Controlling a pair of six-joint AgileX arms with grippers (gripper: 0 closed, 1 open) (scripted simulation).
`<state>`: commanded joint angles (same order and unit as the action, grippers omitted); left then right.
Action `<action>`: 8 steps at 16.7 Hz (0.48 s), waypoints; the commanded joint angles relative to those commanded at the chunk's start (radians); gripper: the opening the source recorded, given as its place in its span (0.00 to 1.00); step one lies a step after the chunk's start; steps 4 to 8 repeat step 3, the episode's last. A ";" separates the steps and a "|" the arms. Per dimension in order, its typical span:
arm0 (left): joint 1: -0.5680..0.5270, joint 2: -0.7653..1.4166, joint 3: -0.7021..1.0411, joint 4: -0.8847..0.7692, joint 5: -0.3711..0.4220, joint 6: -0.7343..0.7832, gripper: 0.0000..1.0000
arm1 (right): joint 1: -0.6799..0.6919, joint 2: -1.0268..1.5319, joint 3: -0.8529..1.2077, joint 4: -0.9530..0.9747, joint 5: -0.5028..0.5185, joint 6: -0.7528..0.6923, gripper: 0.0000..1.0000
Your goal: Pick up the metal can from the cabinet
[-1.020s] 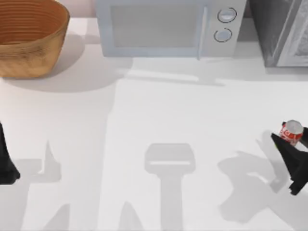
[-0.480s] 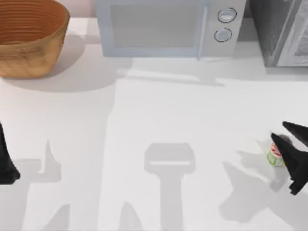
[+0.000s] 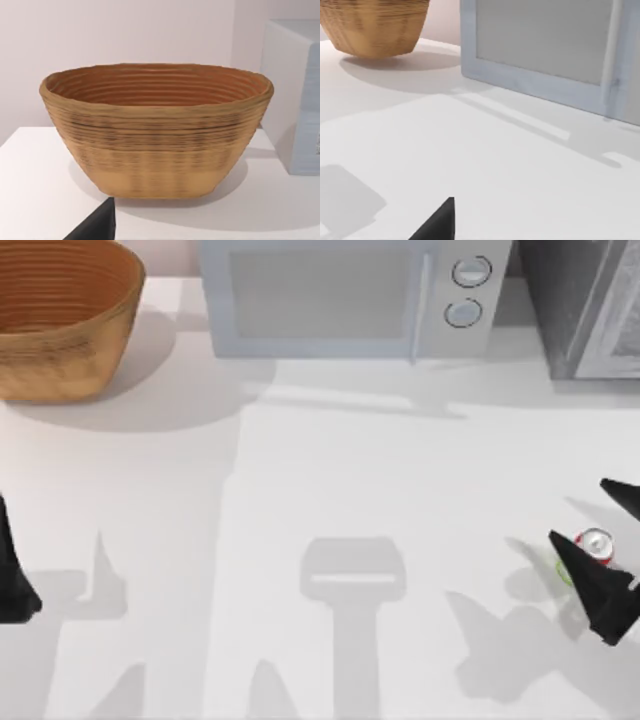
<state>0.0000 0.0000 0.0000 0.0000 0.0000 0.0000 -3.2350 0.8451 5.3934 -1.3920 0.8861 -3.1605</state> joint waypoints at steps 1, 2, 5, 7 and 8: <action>0.000 0.000 0.000 0.000 0.000 0.000 1.00 | 0.000 0.000 0.000 0.000 0.000 0.000 1.00; 0.000 0.000 0.000 0.000 0.000 0.000 1.00 | 0.000 0.000 0.000 0.000 0.000 0.000 1.00; 0.000 0.000 0.000 0.000 0.000 0.000 1.00 | 0.000 0.000 0.000 0.000 0.000 0.000 1.00; 0.000 0.000 0.000 0.000 0.000 0.000 1.00 | 0.000 0.000 0.000 0.000 0.000 0.000 1.00; 0.000 0.000 0.000 0.000 0.000 0.000 1.00 | 0.000 0.000 0.000 0.000 0.000 0.000 1.00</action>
